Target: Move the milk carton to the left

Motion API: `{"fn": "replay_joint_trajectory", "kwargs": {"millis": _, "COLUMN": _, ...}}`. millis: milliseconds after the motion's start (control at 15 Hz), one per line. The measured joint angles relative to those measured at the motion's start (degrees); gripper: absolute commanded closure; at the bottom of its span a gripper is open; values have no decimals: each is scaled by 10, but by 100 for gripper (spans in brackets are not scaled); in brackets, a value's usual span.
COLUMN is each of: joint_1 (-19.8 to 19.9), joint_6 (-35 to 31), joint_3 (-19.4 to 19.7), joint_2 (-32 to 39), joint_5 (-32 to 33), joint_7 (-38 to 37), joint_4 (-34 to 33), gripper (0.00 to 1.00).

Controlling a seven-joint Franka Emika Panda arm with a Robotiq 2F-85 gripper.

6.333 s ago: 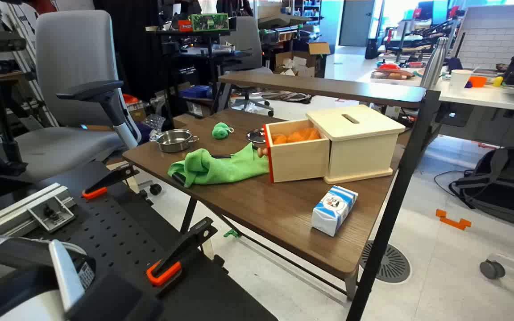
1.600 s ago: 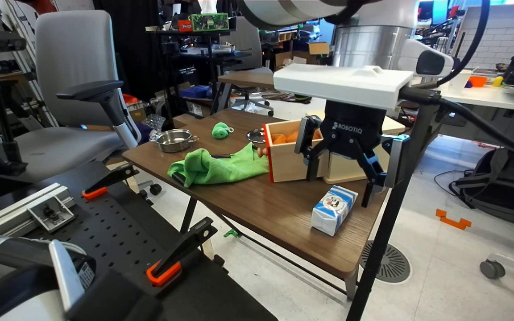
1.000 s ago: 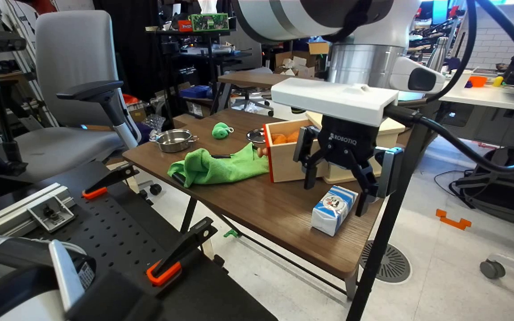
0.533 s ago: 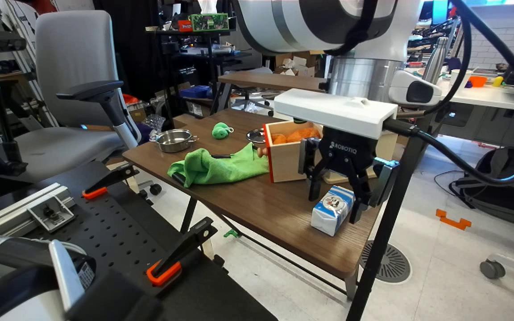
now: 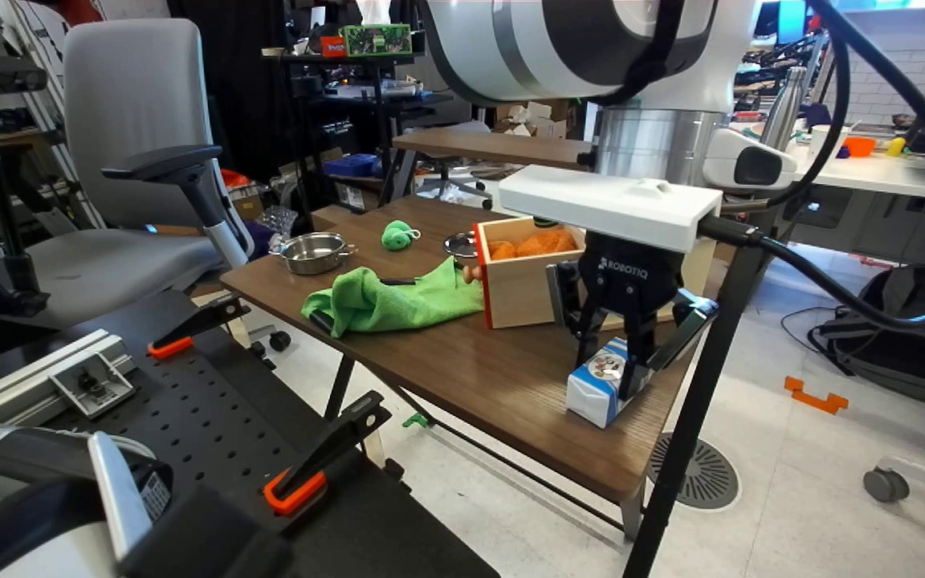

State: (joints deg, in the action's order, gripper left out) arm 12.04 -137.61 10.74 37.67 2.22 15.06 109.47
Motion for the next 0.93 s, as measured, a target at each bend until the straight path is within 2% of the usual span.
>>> {"fn": "replay_joint_trajectory", "kwargs": {"millis": 333, "joint_1": -8, "joint_6": -32, "joint_3": -2, "joint_2": -52, "joint_5": 41, "joint_7": 2, "joint_4": 59, "gripper": 83}}
{"fn": "replay_joint_trajectory", "kwargs": {"millis": 600, "joint_1": -20, "joint_6": -51, "joint_3": -18, "joint_2": -150, "joint_5": 62, "joint_7": 10, "joint_4": 128, "gripper": 83}}
{"fn": "replay_joint_trajectory", "kwargs": {"millis": 933, "joint_1": -44, "joint_6": -51, "joint_3": -58, "joint_2": -262, "joint_5": 63, "joint_7": 28, "joint_4": 186, "gripper": 83}}
